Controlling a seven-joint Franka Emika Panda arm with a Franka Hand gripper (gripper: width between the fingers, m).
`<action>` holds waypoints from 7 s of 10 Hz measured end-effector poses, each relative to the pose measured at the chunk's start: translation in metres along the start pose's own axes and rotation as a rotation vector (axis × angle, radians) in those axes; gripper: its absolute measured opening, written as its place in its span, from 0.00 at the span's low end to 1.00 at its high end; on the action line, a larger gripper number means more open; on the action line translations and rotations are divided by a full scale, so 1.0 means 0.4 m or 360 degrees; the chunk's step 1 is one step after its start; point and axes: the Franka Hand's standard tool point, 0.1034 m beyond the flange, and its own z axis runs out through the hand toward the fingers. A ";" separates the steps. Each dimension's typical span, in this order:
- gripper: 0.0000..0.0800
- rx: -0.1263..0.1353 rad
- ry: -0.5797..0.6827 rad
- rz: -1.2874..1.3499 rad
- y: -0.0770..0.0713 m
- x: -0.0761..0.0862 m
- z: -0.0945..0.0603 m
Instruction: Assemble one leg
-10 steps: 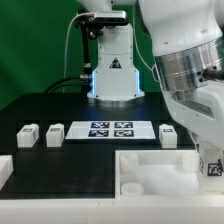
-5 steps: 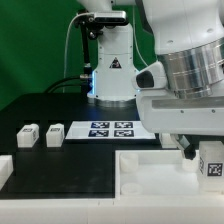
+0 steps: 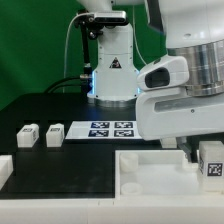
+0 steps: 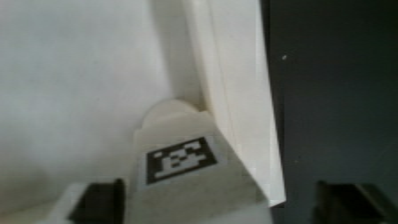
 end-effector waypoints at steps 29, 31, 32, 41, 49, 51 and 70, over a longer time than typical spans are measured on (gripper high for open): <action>0.36 -0.0038 0.0087 0.0273 0.035 0.022 0.003; 0.36 -0.0010 0.0072 0.0847 0.038 0.020 0.004; 0.36 0.0034 0.0043 0.1212 0.040 0.018 0.005; 0.77 0.0055 -0.0048 0.1292 0.014 -0.014 0.022; 0.81 -0.0053 -0.0030 -0.0556 0.044 0.007 0.013; 0.51 -0.0053 -0.0028 -0.0407 0.040 0.005 0.014; 0.67 0.0229 -0.0072 0.2655 0.007 0.009 0.027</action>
Offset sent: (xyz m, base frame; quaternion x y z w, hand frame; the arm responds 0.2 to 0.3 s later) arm 0.0094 -0.0065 0.0020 0.0066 -0.0061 0.2024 0.9793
